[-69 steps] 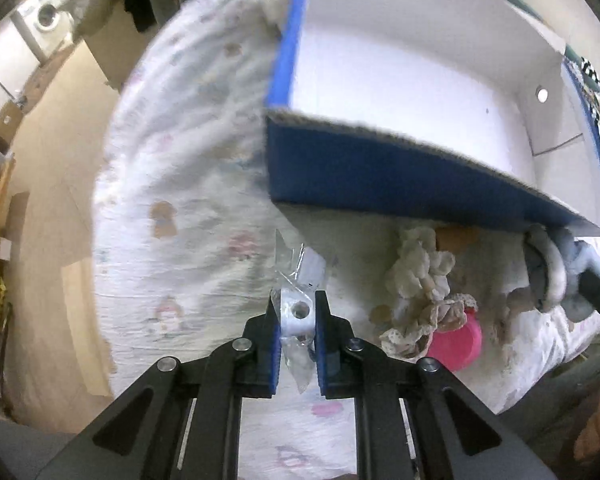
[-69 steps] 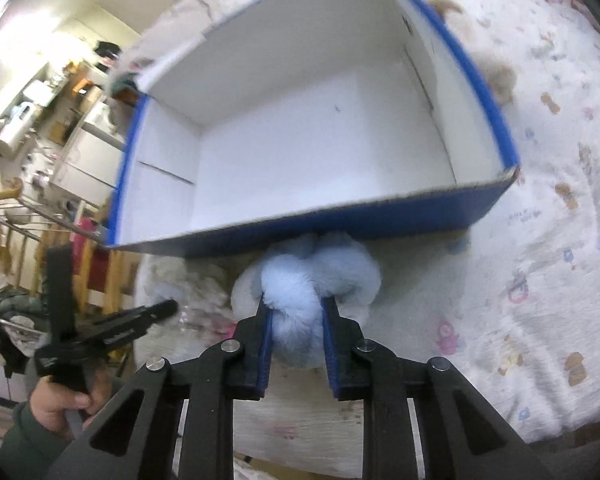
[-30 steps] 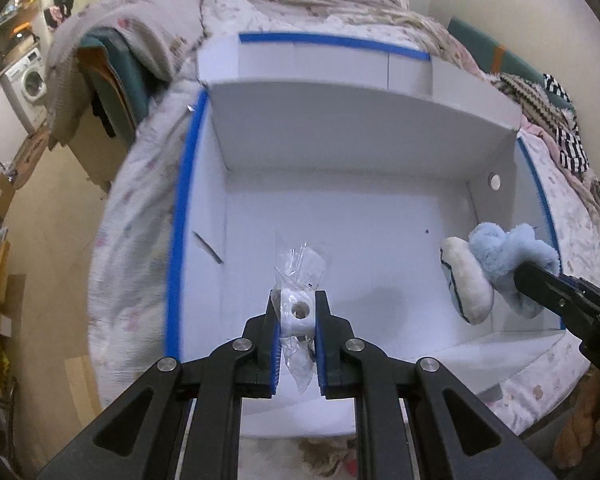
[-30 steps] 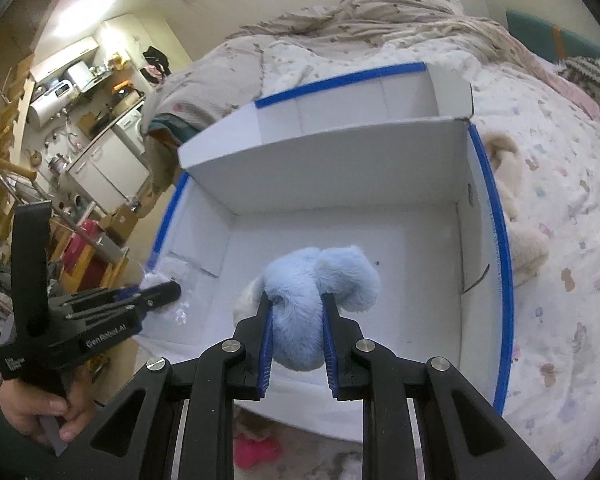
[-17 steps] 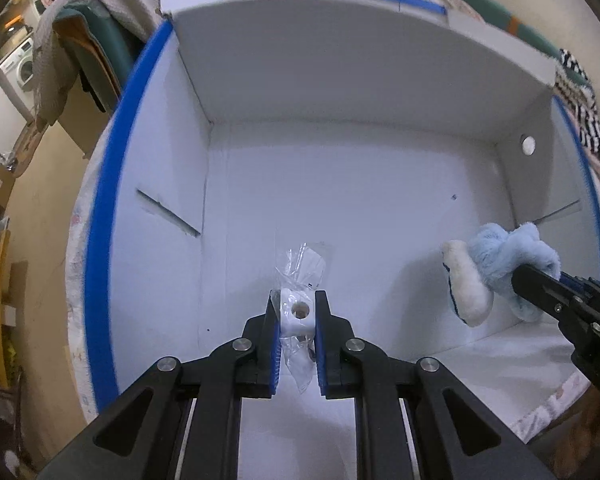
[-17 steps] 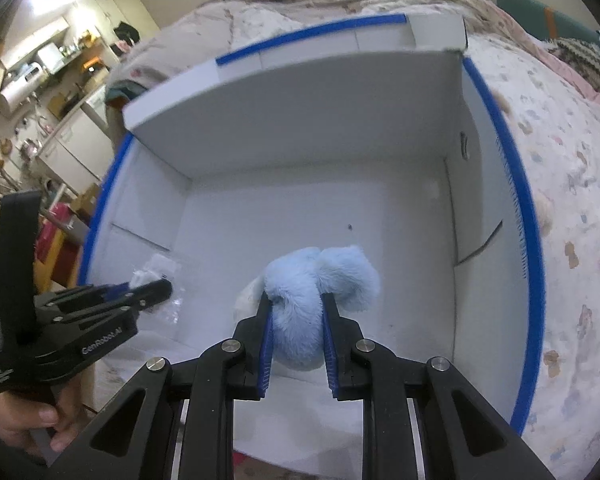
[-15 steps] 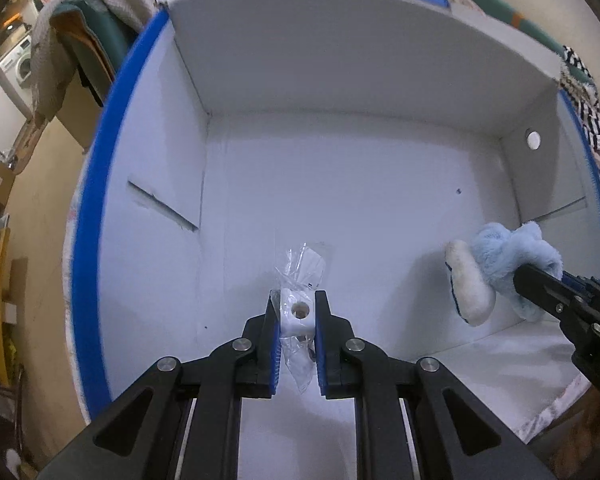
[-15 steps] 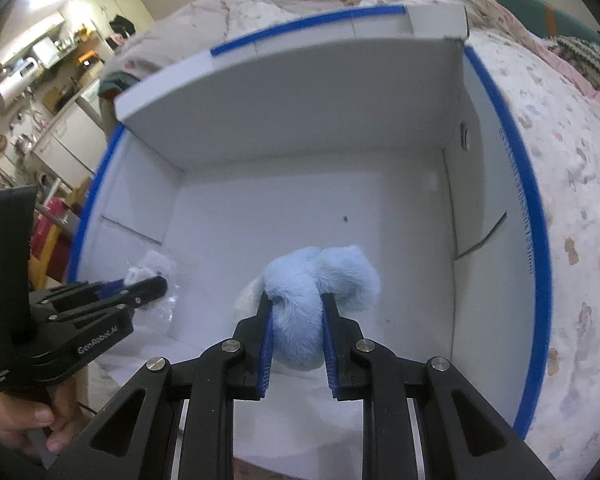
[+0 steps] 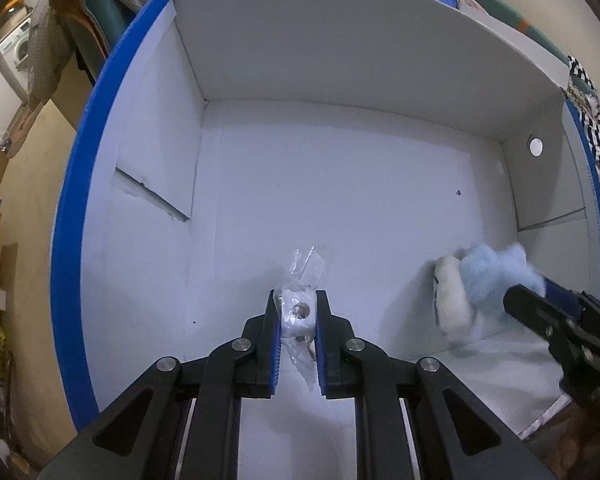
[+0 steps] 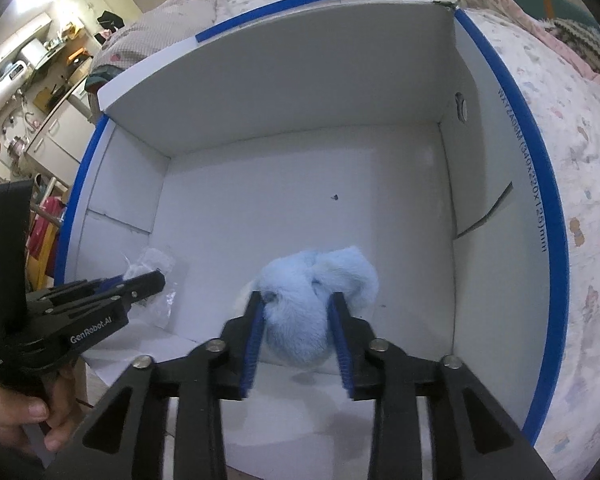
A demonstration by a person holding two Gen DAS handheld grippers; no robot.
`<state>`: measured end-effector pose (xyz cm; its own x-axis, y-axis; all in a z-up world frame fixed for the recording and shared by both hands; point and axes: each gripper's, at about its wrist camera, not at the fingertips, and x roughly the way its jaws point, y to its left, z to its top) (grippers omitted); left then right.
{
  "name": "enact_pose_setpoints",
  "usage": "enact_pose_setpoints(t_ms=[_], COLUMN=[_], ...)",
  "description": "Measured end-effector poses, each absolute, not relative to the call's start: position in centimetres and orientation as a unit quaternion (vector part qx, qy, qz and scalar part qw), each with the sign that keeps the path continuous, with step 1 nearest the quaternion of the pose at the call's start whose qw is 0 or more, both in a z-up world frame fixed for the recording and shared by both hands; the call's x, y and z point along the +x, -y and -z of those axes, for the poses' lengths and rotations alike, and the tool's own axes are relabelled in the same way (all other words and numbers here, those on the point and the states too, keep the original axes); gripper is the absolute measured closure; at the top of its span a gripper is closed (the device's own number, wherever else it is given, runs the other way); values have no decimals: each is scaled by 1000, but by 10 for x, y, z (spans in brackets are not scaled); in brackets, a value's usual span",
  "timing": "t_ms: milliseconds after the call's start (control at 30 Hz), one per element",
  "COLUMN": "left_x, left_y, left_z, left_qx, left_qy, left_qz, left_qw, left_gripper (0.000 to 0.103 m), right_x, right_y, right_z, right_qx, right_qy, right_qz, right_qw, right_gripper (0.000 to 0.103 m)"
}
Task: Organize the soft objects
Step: 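Carry the plastic bag and blue plush into the box and open both tools, then withdraw both tools and lower the left tool onto the lace scrunchie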
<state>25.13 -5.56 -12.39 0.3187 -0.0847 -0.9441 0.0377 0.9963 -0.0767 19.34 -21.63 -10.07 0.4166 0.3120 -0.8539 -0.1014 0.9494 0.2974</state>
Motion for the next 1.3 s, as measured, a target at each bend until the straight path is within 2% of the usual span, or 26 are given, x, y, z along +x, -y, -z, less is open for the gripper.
enact_pose_setpoints(t_ms=[33,233,333,433,500,533,567,700,767,867,900,933,967,1033,1300], left_x=[252,249,248,247,245,244,243,240,237,232,232,230,228,225,210], left_y=[53,49,48,47,47,47,48,48,47,48,48,48,47,47,33], left_z=[123,121,117,116,113,112,110,104,101,98,97,94,92,88,65], left_qx=[-21,-20,-22,-22,-26,-27,-27,-24,-29,-28,-27,-28,-28,-26,-34], left_qy=[-582,-580,-581,-579,-579,-577,-574,-568,-568,-567,-566,-564,-563,-557,-549], left_qz=[38,32,32,29,31,31,31,30,32,33,32,35,36,32,31], left_qw=[812,813,813,814,814,816,818,822,822,823,823,824,825,829,835], left_gripper=[90,88,78,73,64,56,54,52,51,49,49,49,45,39,38], right_x=[193,191,190,190,190,190,190,189,190,188,187,186,186,184,170], right_y=[216,215,216,217,218,218,218,216,214,215,215,215,216,217,212], right_z=[100,93,91,89,87,87,87,84,84,82,82,81,81,77,60], right_qx=[102,95,94,98,99,99,100,98,95,97,98,99,99,101,97], right_qy=[-525,-514,-512,-509,-509,-510,-511,-511,-512,-512,-512,-511,-511,-506,-480], right_qz=[-124,-131,-129,-129,-129,-128,-128,-125,-124,-116,-114,-112,-110,-108,-111], right_qw=[836,842,844,845,845,845,844,845,845,845,846,846,847,850,864], right_gripper=[47,47,43,43,42,37,36,34,28,27,24,13,7,2,2])
